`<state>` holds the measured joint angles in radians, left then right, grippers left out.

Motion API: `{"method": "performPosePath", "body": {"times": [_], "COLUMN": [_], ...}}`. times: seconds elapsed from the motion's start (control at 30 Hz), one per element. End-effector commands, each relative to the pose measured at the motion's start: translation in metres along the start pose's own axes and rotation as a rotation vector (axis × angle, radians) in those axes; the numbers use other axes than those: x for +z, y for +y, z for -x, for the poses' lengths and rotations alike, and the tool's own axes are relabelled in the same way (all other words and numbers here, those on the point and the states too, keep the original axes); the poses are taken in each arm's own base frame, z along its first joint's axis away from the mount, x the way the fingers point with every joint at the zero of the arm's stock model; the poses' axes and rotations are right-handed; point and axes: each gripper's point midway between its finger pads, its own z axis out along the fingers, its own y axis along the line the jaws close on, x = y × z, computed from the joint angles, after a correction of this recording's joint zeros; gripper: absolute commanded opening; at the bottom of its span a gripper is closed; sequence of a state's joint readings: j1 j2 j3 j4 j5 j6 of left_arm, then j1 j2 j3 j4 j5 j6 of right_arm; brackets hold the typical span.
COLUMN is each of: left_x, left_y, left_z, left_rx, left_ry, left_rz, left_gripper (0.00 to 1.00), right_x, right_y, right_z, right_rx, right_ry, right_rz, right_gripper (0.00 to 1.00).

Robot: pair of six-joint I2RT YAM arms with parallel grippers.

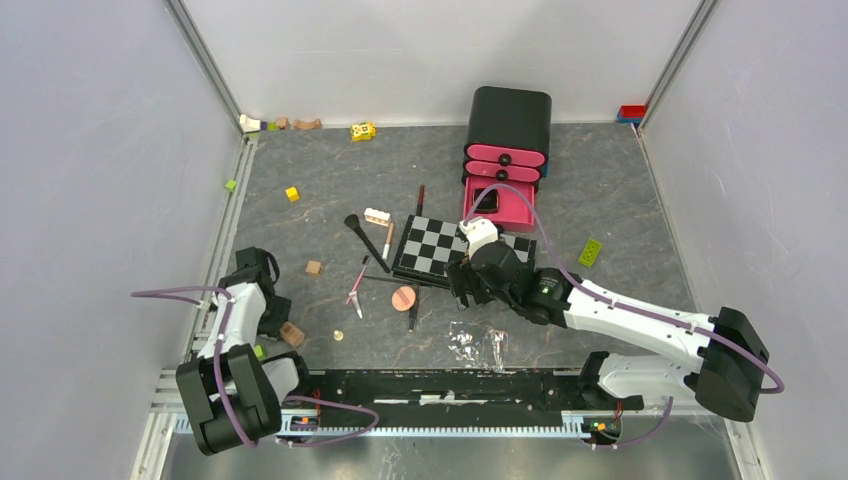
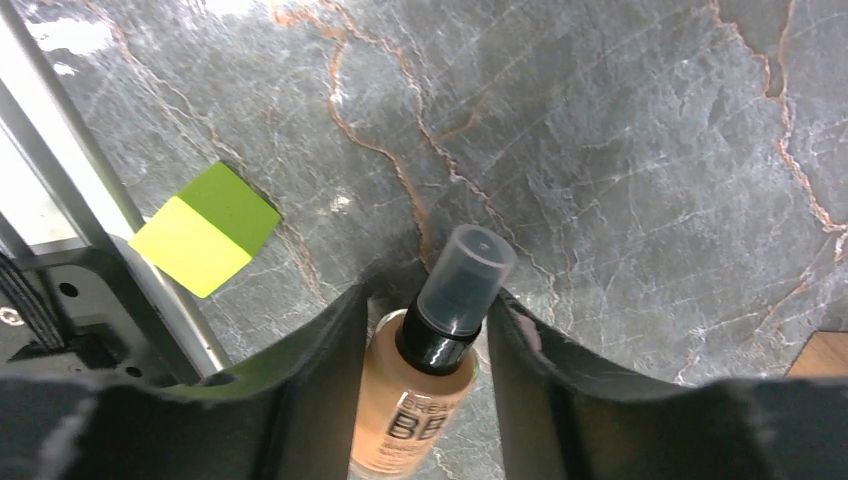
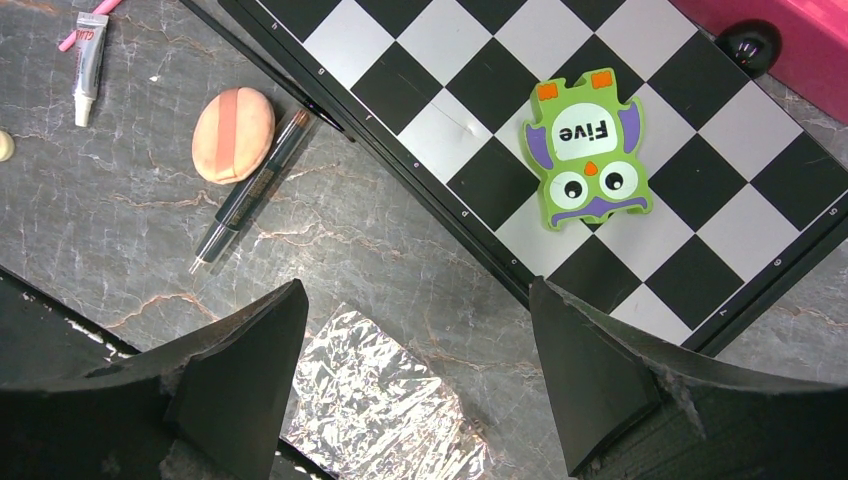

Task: Organize the makeup
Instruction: Pick up the makeup from the corner of the board, then place the makeup in the drawer.

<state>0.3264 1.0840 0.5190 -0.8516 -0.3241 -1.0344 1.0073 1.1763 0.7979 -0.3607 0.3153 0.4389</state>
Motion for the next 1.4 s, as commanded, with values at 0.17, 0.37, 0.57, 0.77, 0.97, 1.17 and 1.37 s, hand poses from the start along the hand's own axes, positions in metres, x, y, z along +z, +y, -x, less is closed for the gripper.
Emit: {"method": "performPosePath", "body": {"times": [0.17, 0.37, 0.57, 0.77, 0.97, 1.17, 1.37], "left_x": [-0.016, -0.067, -0.120, -0.160, -0.214, -0.260, -0.290], "left_y": [-0.021, -0.037, -0.063, -0.096, -0.147, -0.182, -0.198], "left_z": [0.007, 0.028, 0.038, 0.012, -0.074, -0.159, -0.209], "left_rx": [0.006, -0.029, 0.038, 0.166, 0.402, 0.619, 0.729], "left_ry": [-0.003, -0.067, -0.074, -0.009, 0.049, 0.086, 0.134], "left_rz": [-0.119, -0.303, -0.500, -0.665, -0.847, -1.007, -1.110], "left_gripper": [0.25, 0.07, 0.02, 0.02, 0.02, 0.02, 0.02], "right_x": [-0.005, -0.011, -0.017, -0.028, -0.036, -0.046, -0.046], "right_y": [0.003, -0.003, -0.016, -0.034, -0.013, 0.031, 0.045], "right_z": [0.017, 0.021, 0.018, 0.024, 0.045, 0.070, 0.076], "right_rx": [0.008, 0.024, 0.031, 0.053, 0.058, 0.126, 0.286], "right_ry": [-0.050, -0.082, -0.107, -0.170, -0.235, -0.288, -0.300], "right_rz": [0.008, -0.010, -0.059, -0.131, -0.008, 0.242, 0.393], "right_gripper": [0.89, 0.89, 0.89, 0.90, 0.94, 0.95, 0.98]}}
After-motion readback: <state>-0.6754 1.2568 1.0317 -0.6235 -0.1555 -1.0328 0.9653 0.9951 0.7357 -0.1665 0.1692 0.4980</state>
